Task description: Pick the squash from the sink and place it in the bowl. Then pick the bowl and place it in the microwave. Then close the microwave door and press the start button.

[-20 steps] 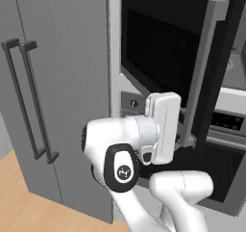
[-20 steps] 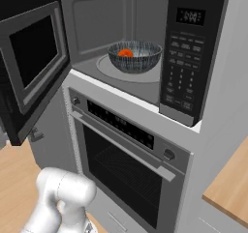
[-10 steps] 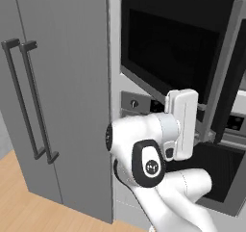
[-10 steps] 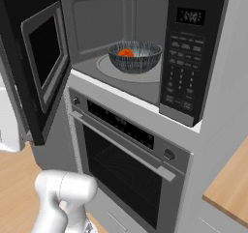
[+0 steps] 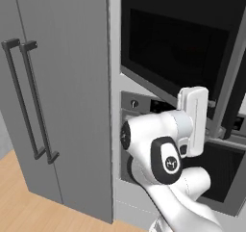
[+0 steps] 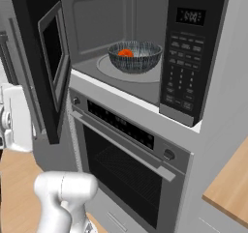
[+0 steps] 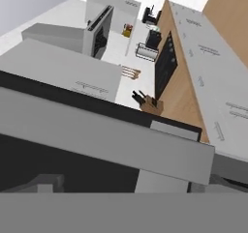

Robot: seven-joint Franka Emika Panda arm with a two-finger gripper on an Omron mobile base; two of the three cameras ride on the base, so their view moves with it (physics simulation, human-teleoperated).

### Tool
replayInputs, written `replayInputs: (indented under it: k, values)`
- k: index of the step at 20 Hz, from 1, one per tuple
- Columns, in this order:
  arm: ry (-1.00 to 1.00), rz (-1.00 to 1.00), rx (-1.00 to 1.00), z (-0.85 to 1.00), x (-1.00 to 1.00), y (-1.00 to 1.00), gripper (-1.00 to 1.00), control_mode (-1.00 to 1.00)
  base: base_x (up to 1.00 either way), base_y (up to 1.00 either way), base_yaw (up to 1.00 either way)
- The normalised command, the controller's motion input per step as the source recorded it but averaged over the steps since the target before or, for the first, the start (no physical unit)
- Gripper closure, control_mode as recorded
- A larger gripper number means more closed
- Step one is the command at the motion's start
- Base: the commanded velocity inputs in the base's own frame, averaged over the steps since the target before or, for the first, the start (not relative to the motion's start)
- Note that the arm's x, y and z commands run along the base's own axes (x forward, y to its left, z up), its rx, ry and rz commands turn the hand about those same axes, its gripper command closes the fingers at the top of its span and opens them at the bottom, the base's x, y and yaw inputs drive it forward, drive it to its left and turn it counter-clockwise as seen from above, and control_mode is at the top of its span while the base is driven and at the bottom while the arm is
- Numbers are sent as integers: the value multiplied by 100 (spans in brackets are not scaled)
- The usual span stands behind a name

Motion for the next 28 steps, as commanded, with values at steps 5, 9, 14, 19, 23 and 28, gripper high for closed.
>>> replayInputs:
  k: [5, 9, 14, 19, 23, 28]
  values:
    - [19, 8, 6, 29, 81, -11, -100, -100, 0, 0, 0]
    - [6, 12, 11, 1, 100, 9, -100, -100, 0, 0, 0]
    - [9, 11, 9, 22, 100, 27, -100, -100, 0, 0, 0]
    - [19, 11, 14, 13, 100, -8, -100, -100, 0, 0, 0]
    - [21, 8, 21, 0, 100, -38, -100, -100, 0, 0, 0]
    - [26, 6, 22, 0, 100, -53, -100, -100, 0, 0, 0]
